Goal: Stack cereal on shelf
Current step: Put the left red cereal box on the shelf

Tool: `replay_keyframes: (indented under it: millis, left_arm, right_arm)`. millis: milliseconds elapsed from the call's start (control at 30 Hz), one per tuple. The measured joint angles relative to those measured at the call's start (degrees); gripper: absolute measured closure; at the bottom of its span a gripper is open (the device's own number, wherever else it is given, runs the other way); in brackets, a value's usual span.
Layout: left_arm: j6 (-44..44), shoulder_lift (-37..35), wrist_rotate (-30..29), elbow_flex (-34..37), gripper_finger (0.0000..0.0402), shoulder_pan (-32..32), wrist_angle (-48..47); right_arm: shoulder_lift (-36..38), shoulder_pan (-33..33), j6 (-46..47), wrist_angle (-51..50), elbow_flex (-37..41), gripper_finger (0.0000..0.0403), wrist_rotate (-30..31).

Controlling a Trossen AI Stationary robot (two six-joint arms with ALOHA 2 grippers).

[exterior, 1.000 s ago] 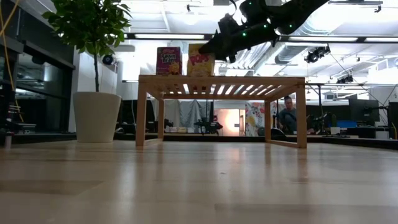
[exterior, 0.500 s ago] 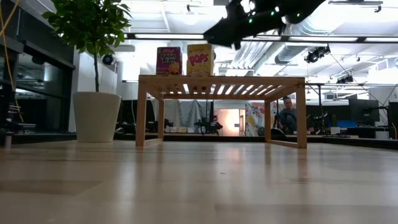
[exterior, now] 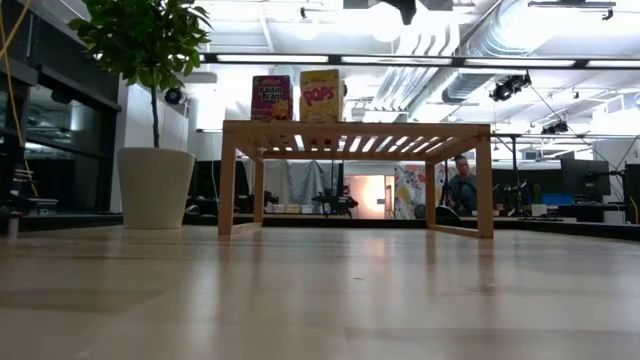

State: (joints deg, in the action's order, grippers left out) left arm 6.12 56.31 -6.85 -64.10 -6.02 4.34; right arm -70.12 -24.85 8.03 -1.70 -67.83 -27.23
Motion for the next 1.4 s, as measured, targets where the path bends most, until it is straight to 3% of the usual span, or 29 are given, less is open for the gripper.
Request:
replay_keyframes:
  millis: [133, 367, 467, 567, 700, 900, 967, 1200, 1400]
  left_arm:
    - [6.9, 0.0, 9.1, 0.0, 0.0313, 0.2, -7.3]
    - [11.4, 0.9, 28.2, -3.7, 0.0187, 0.8, -28.1]
    - [11.3, 1.7, 34.9, -5.0, 0.0149, 3.7, -35.4]
    - [10.9, 2.6, 37.4, -6.1, 0.0129, 10.0, -43.3]
    - [10.2, 4.8, 33.2, -6.9, 0.0124, 23.4, -52.1]
    - [12.7, 11.4, 17.0, -7.0, 0.0124, 44.9, -55.9]
    - [13.2, 14.6, 14.1, -7.0, 0.0124, 49.8, -57.4]
    - [20.2, 22.7, 3.3, -6.9, 0.0124, 57.8, -68.8]
    - [26.9, 24.5, 1.7, -6.9, 0.0124, 60.6, -72.0]
  right_arm:
    - [4.1, 5.2, 1.3, -6.9, 0.0, 0.0157, 3.4]
    - [7.2, 12.9, 10.4, -14.4, 0.0, 0.0158, 17.6]
    - [7.2, 15.5, 14.3, -15.0, 0.0, 0.0158, 21.1]
    - [7.2, 17.5, 16.1, -15.5, 0.0, 0.0158, 23.5]
    - [7.2, 19.5, 16.6, -16.2, 0.0, 0.0158, 27.0]
    - [7.2, 21.0, 16.1, -17.2, 0.0, 0.0158, 28.3]
    - [7.2, 21.3, 15.9, -17.9, 0.0, 0.0158, 28.3]
    - [7.1, 21.6, 14.2, -20.9, 0.0, 0.0158, 28.3]
    - [7.1, 21.6, 14.0, -21.4, 0.0, 0.0158, 28.4]
